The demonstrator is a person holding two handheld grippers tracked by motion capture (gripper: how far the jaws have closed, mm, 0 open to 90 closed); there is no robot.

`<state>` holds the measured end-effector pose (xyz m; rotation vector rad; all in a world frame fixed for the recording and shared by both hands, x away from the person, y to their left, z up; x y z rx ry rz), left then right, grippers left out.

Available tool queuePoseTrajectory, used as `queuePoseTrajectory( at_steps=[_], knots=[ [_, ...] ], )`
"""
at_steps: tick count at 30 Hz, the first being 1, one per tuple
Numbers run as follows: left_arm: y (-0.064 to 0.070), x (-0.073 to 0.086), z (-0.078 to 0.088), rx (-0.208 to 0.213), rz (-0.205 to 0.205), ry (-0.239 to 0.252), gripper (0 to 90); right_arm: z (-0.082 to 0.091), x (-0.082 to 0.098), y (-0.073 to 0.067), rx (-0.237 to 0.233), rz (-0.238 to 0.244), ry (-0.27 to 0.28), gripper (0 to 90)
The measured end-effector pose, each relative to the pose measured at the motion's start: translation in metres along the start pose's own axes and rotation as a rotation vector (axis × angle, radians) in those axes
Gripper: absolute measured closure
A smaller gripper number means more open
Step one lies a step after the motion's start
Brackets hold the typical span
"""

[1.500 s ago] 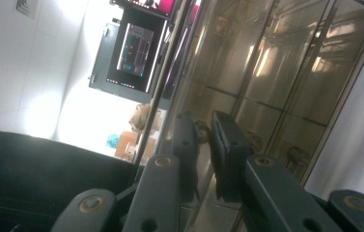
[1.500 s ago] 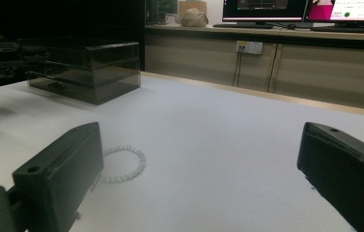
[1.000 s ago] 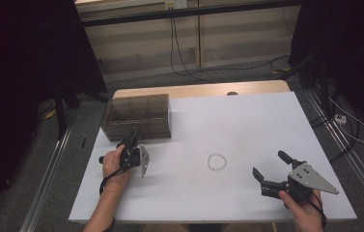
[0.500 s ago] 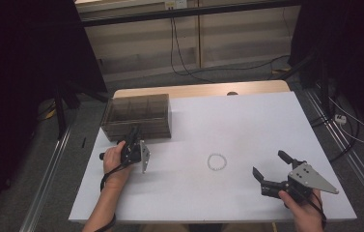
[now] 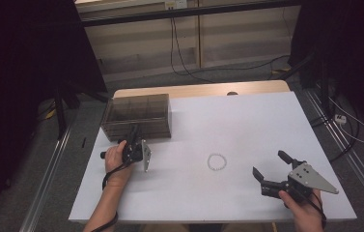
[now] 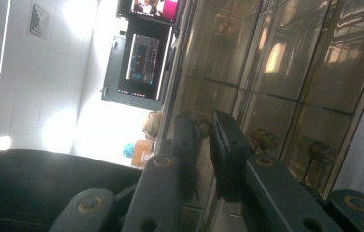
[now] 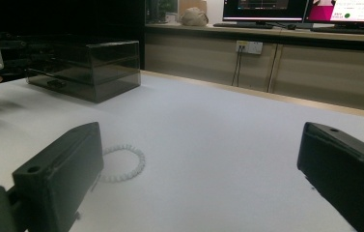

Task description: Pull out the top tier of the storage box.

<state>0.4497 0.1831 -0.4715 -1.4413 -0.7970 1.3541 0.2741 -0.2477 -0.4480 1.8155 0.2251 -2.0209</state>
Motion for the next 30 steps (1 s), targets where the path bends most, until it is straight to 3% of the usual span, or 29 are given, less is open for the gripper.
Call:
queuePoseTrajectory(
  at_steps=[1, 7, 8, 12, 30],
  knots=[
    [0.000, 0.000, 0.000, -0.018, 0.012, 0.003, 81.4, 0.000, 0.000, 0.000, 0.002, 0.001, -0.001, 2.0],
    [0.001, -0.001, 0.003, -0.030, 0.009, -0.001, 81.5, 0.000, 0.001, 0.000, -0.002, -0.005, -0.002, 2.0],
    [0.001, -0.001, 0.004, -0.032, -0.010, -0.008, 81.6, -0.001, 0.001, 0.001, -0.005, -0.003, -0.003, 1.9],
    [0.002, -0.003, 0.007, -0.043, -0.020, 0.000, 81.6, -0.001, 0.000, 0.001, 0.000, -0.008, -0.001, 2.0],
    [0.004, -0.004, 0.020, -0.034, -0.034, 0.004, 81.6, -0.002, -0.002, -0.001, -0.011, -0.001, 0.008, 1.9]
  ],
)
Point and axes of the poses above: each handheld gripper's, and its own axes: z roughly backward along the jaws, x roughly out of its underside, y roughly to its right, the point moved 3 cm from there along -z, roughly forward along the jaws, and after that the axes turned 8 degrees about z, right-handed, at the moved point
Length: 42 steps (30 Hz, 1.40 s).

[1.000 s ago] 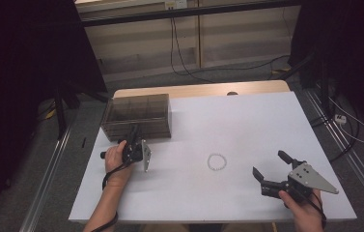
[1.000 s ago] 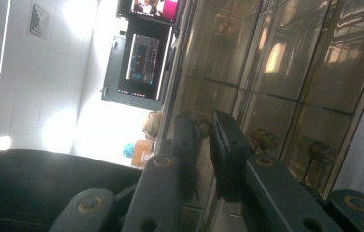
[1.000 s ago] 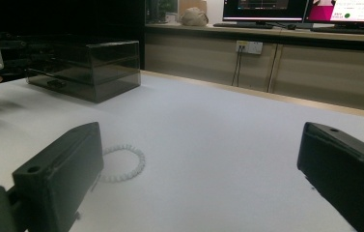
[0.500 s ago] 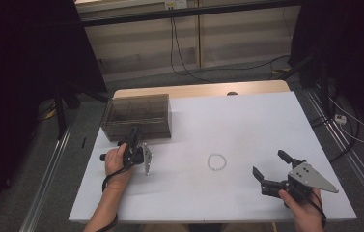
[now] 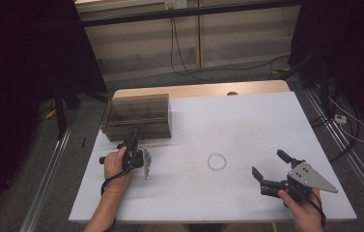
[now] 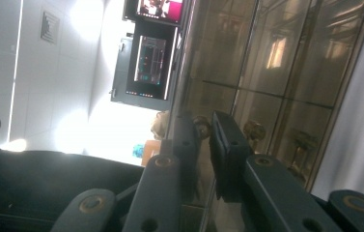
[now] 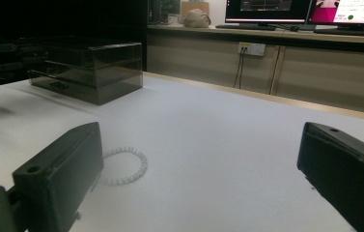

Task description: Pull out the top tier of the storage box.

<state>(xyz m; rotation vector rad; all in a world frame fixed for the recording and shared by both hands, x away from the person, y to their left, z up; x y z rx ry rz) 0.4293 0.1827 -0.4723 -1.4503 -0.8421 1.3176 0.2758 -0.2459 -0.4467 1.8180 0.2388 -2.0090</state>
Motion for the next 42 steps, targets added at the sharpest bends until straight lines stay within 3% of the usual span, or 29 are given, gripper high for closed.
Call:
queuePoseTrajectory(
  at_steps=[8, 9, 10, 11, 16, 19, 20, 24, 28, 34, 42],
  knots=[
    [0.001, -0.003, 0.007, 0.009, 0.002, 0.006, 82.0, 0.000, -0.001, 0.000, 0.004, 0.003, -0.001, 2.0],
    [0.001, -0.003, 0.008, 0.017, 0.019, 0.019, 84.2, 0.000, -0.001, 0.000, 0.004, 0.004, -0.001, 2.0],
    [0.001, -0.004, 0.009, 0.014, 0.008, 0.021, 90.0, 0.000, -0.001, 0.000, 0.002, 0.004, 0.001, 2.0],
    [0.001, -0.005, 0.009, 0.028, 0.005, 0.016, 90.0, 0.000, -0.001, 0.000, 0.002, 0.005, -0.001, 2.0],
    [0.001, -0.002, 0.009, 0.050, 0.067, 0.014, 83.9, 0.000, -0.002, -0.002, -0.001, 0.009, -0.001, 2.0],
    [-0.003, -0.002, 0.011, 0.050, 0.146, 0.025, 74.5, 0.000, -0.001, -0.002, -0.001, 0.009, -0.001, 2.0],
    [-0.003, -0.002, 0.011, 0.058, 0.202, 0.039, 72.7, 0.000, -0.001, -0.001, 0.001, 0.008, -0.003, 2.0],
    [-0.010, -0.002, 0.012, 0.072, 0.359, 0.047, 65.6, 0.000, -0.001, -0.001, 0.002, 0.006, -0.002, 2.0],
    [-0.016, -0.004, 0.014, 0.068, 0.446, 0.045, 62.8, 0.000, -0.002, -0.002, 0.003, 0.005, 0.000, 2.0],
    [-0.021, -0.001, 0.014, 0.079, 0.648, 0.026, 54.0, 0.000, -0.001, -0.002, 0.001, 0.009, 0.000, 2.0],
    [-0.025, 0.001, 0.014, 0.096, 0.856, -0.002, 42.4, 0.001, -0.002, -0.001, 0.003, 0.006, 0.000, 2.0]
  ],
)
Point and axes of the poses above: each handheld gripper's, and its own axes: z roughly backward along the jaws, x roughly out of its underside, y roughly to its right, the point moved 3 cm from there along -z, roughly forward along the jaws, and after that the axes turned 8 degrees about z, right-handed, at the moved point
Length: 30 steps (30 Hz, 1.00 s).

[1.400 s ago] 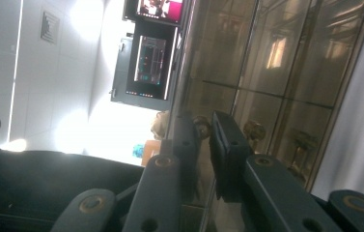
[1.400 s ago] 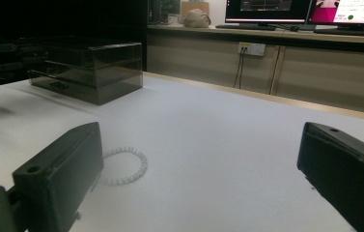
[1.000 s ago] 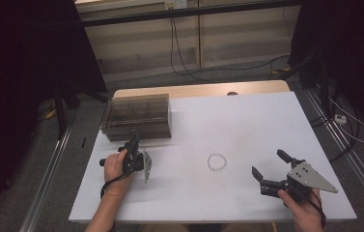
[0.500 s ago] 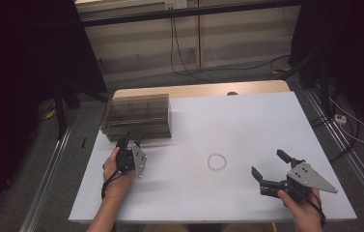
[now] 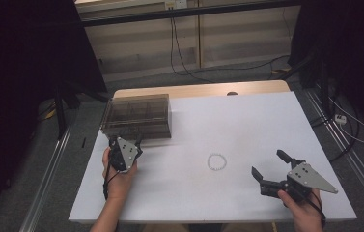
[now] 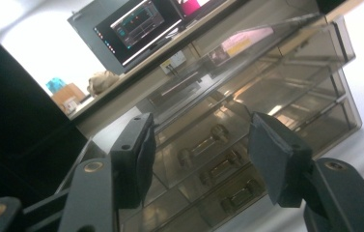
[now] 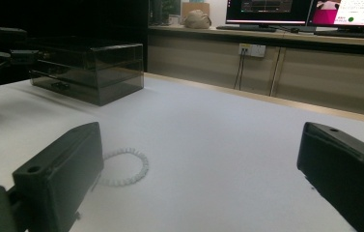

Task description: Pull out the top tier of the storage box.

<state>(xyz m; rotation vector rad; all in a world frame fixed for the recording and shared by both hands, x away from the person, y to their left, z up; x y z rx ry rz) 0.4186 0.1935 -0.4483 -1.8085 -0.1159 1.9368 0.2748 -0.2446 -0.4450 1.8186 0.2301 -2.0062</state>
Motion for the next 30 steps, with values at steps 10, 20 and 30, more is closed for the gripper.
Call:
queuePoseTrajectory(
  at_steps=[10, 20, 30],
  knots=[
    [-0.002, -0.010, 0.002, 0.016, 0.197, -0.025, 31.2, 0.000, 0.000, 0.001, -0.003, -0.005, -0.001, 2.0],
    [-0.010, -0.013, 0.001, 0.060, 0.330, -0.075, 22.9, 0.000, 0.001, 0.000, -0.001, -0.010, -0.002, 2.0],
    [-0.020, -0.024, 0.002, 0.101, 0.378, -0.098, 17.5, 0.000, 0.001, 0.000, 0.000, -0.009, -0.001, 2.1]
  ],
)
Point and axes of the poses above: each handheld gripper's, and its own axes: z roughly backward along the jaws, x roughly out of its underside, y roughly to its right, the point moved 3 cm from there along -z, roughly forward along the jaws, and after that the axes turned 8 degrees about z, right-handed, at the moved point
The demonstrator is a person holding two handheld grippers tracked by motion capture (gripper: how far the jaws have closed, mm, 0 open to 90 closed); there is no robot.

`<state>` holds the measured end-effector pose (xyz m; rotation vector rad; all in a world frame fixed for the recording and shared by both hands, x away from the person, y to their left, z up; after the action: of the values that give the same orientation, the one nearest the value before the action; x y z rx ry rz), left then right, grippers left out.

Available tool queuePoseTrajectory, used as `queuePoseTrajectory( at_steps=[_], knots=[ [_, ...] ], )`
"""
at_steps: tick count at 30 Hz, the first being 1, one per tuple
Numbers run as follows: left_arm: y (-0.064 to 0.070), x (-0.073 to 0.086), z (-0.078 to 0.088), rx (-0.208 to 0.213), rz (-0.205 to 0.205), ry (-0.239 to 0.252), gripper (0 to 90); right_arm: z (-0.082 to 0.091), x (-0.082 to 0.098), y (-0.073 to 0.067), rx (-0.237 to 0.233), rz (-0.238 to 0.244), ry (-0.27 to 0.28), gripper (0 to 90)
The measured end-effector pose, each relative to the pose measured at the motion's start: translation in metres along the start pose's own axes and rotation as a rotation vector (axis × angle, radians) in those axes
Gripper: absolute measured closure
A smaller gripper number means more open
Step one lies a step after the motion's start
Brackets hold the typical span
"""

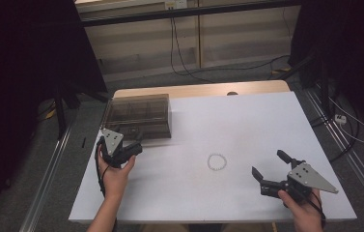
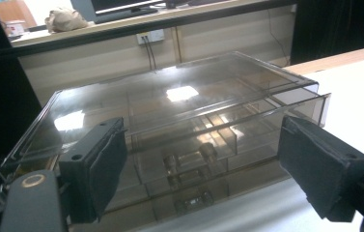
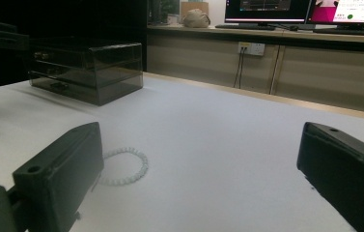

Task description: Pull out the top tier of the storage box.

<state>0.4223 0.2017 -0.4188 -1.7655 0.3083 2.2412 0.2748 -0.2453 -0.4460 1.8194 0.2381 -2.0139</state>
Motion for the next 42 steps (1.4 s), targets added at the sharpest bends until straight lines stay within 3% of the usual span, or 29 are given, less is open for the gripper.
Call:
queuePoseTrajectory(
  at_steps=[14, 18, 23, 28, 42],
  knots=[
    [-0.001, -0.010, -0.010, 0.068, 0.060, -0.064, 11.3, -0.001, 0.001, -0.002, -0.009, 0.000, -0.004, 2.2],
    [-0.004, -0.010, -0.014, 0.078, 0.083, -0.103, 8.5, -0.001, 0.001, -0.002, -0.012, 0.000, -0.003, 2.3],
    [-0.007, -0.009, -0.016, 0.085, 0.099, -0.103, 7.0, -0.001, 0.001, -0.002, -0.010, 0.001, -0.003, 2.3],
    [-0.009, -0.010, -0.016, 0.079, 0.064, -0.106, 6.2, -0.001, 0.001, -0.002, -0.009, 0.002, -0.005, 2.3],
    [-0.006, -0.008, -0.033, 0.097, 0.054, -0.146, 6.2, -0.001, 0.001, -0.002, -0.014, 0.002, -0.005, 2.3]
  ],
)
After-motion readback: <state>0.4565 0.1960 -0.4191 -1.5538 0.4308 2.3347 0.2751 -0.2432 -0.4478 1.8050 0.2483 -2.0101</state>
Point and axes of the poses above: each handheld gripper's, and its own axes: z roughly backward along the jaws, x roughly out of its underside, y roughly to its right, the point moved 3 cm from there along -z, roughly forward along the jaws, and after that the axes turned 8 degrees about z, right-handed, at the moved point
